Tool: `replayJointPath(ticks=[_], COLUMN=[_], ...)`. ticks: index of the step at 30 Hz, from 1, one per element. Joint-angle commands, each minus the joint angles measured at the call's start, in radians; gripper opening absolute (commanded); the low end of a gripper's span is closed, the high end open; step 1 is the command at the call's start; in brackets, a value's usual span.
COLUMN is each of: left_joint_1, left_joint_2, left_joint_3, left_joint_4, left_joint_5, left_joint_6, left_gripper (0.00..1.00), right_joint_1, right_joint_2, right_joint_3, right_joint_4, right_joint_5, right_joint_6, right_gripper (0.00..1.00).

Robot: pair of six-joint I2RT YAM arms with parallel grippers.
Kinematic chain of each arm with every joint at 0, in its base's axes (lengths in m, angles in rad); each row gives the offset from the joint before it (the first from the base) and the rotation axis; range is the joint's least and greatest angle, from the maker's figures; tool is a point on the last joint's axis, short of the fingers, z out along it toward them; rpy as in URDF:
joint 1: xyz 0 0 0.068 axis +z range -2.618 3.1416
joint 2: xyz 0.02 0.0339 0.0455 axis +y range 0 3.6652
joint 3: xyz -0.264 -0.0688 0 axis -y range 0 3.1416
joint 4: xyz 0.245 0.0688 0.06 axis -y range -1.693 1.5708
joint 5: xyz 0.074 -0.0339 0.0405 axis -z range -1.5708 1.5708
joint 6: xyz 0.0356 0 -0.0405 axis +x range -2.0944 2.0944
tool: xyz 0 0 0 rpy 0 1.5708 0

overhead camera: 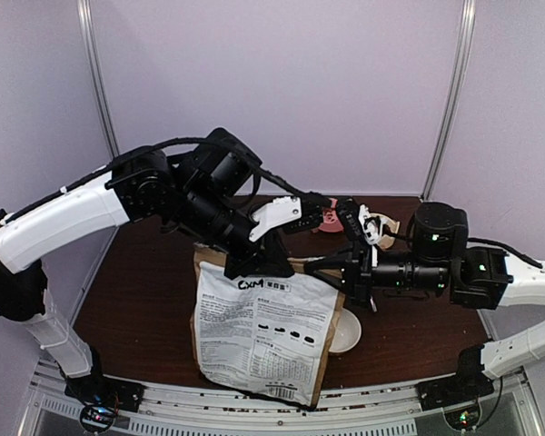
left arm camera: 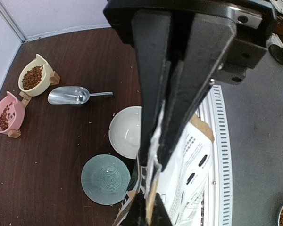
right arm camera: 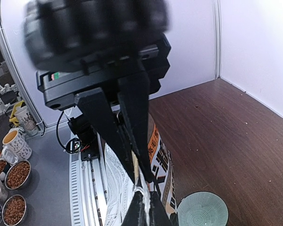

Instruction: Serve the pet food

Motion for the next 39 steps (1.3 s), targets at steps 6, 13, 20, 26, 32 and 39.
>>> replayJointPath(ticks=[6,13,20,26,32,39], left_joint_1=[0.043,0.052,0.072,0.091,0.122,0.141], left_joint_2=[-0.081,-0.093,-0.115,-0.139,-0.175,-0.203], left_joint_3=[-0.052,-0.072,-0.085,-0.113,-0.136,-0.166], left_joint_4=[-0.031,-0.06,-0.077,-0.085,-0.087,-0.087], left_joint_5=[-0.097,-0.158,-0.232,-0.268,-0.31,-0.362], left_joint_6=[0.02,0.04,0.057,0.072,0.078,0.091], left_gripper=[0.09,0.0,0.12,0.0,0.1,0.05], right_joint_1=[0.003,0.003,0.003,0.003,0.002,0.003], right_joint_2=[-0.048,-0.054,-0.059,-0.06,-0.06,-0.06], right_joint_3=[0.005,0.007,0.006,0.009,0.009,0.011], right_joint_4=[0.051,0.048,0.039,0.036,0.035,0.032], right_joint_5=[0.014,0.016,0.019,0.021,0.021,0.021], right_joint_6=[-0.009,-0.008,-0.01,-0.01,-0.01,-0.01], right_gripper=[0.0,0.0,0.0,0.0,0.0,0.0])
